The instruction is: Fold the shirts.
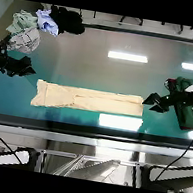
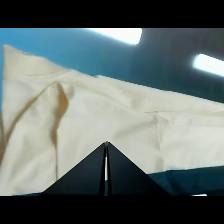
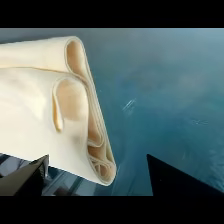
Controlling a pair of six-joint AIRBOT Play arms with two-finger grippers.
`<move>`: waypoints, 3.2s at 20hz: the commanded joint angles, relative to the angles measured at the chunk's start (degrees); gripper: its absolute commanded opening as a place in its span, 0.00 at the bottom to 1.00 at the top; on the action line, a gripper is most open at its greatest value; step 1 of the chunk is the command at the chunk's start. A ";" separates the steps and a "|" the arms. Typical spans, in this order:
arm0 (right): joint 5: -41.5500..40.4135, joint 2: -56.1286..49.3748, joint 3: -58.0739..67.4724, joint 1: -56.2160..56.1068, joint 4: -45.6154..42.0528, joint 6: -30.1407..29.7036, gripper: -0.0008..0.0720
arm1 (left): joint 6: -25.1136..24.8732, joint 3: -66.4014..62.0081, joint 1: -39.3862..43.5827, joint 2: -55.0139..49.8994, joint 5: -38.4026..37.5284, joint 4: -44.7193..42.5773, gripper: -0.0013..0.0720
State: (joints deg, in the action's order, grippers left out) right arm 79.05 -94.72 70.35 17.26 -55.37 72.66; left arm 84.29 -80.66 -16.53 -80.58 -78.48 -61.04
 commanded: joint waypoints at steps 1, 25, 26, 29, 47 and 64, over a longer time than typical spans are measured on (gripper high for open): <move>0.52 -4.17 -0.50 -0.15 6.67 -3.39 0.98 | 0.57 -0.07 7.39 5.40 1.42 -2.23 0.03; 7.61 22.34 -0.50 -8.79 -8.24 4.00 0.04 | 17.57 -0.20 56.33 -17.59 25.31 -5.40 0.03; 7.58 23.23 -0.50 -8.79 -8.22 4.11 0.04 | 19.54 -0.17 56.87 -18.43 25.11 -5.46 0.03; 7.65 23.93 -0.48 -8.79 -6.69 4.13 0.04 | 22.97 -0.17 57.13 -20.39 26.23 -5.44 0.03; 7.93 30.47 0.66 -8.72 3.10 3.82 0.04 | 25.73 -18.78 59.49 -34.51 23.43 -0.35 0.03; -4.50 24.11 2.71 -24.68 10.80 3.98 0.04 | 8.09 -20.20 36.02 -6.78 -7.61 -24.92 0.03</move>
State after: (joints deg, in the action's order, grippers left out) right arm 79.70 -68.07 73.03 -0.69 -46.44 76.34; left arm 94.76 -103.90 27.05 -95.94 -81.21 -77.47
